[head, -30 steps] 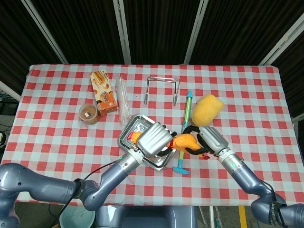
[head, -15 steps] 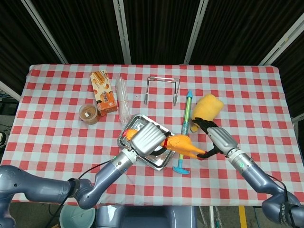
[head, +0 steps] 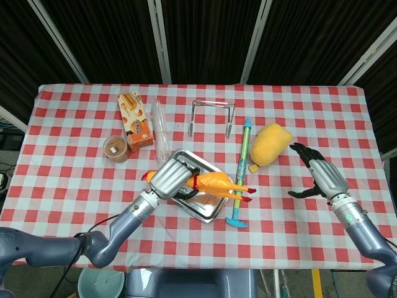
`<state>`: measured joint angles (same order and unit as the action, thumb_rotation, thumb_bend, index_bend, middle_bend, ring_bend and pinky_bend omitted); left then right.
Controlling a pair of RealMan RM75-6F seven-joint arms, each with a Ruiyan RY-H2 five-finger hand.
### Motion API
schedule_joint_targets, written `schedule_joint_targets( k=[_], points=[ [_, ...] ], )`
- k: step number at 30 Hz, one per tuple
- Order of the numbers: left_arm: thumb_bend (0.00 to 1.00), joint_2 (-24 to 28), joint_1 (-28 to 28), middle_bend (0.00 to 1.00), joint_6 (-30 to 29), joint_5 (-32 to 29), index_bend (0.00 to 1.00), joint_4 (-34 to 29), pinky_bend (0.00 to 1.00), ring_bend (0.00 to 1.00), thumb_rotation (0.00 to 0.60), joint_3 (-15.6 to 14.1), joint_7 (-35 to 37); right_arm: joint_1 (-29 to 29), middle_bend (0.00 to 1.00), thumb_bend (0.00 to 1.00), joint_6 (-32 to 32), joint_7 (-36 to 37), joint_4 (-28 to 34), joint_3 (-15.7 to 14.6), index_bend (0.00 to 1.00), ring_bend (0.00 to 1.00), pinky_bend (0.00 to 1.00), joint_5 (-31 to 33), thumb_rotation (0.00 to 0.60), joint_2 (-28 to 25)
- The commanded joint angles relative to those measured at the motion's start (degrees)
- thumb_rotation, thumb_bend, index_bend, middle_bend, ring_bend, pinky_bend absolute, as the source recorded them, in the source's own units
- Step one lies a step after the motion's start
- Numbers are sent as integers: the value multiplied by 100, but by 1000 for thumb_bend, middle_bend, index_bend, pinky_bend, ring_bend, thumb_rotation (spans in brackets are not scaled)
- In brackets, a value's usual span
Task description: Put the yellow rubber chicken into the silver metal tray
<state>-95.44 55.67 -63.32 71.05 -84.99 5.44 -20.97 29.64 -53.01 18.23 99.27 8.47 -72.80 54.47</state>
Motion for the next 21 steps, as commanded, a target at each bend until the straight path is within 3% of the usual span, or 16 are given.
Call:
schedule_joint_targets(
  k=[1, 5, 12, 15, 18, 21],
  points=[
    [551, -418, -231, 651, 58, 97, 586, 678, 612, 583, 600, -55, 472, -134, 0, 96, -222, 75, -72, 5, 0, 0, 36, -85, 600, 3],
    [398, -837, -327, 644, 249, -125, 583, 1171, 558, 565, 600, 47, 675, -228, 0, 96, -437, 265, -86, 62, 0, 0, 36, -188, 600, 59],
    [285, -1172, -366, 580, 435, -220, 535, 1565, 442, 494, 600, 225, 667, -247, 0, 95, -486, 328, -150, 72, 0, 0, 36, -309, 600, 119],
    [177, -1085, -404, 455, 562, -267, 391, 1444, 337, 372, 600, 224, 579, -262, 0, 96, -504, 344, -166, 87, 0, 0, 36, -294, 600, 136],
    [79, -894, -462, 222, 619, -289, 156, 1160, 178, 166, 600, 252, 555, -279, 0, 96, -525, 351, -172, 98, 0, 0, 36, -295, 600, 136],
    [52, -647, -611, 132, 467, -262, 38, 796, 120, 84, 600, 263, 527, -315, 0, 95, -599, 340, -167, 115, 0, 0, 36, -301, 600, 132]
  ],
)
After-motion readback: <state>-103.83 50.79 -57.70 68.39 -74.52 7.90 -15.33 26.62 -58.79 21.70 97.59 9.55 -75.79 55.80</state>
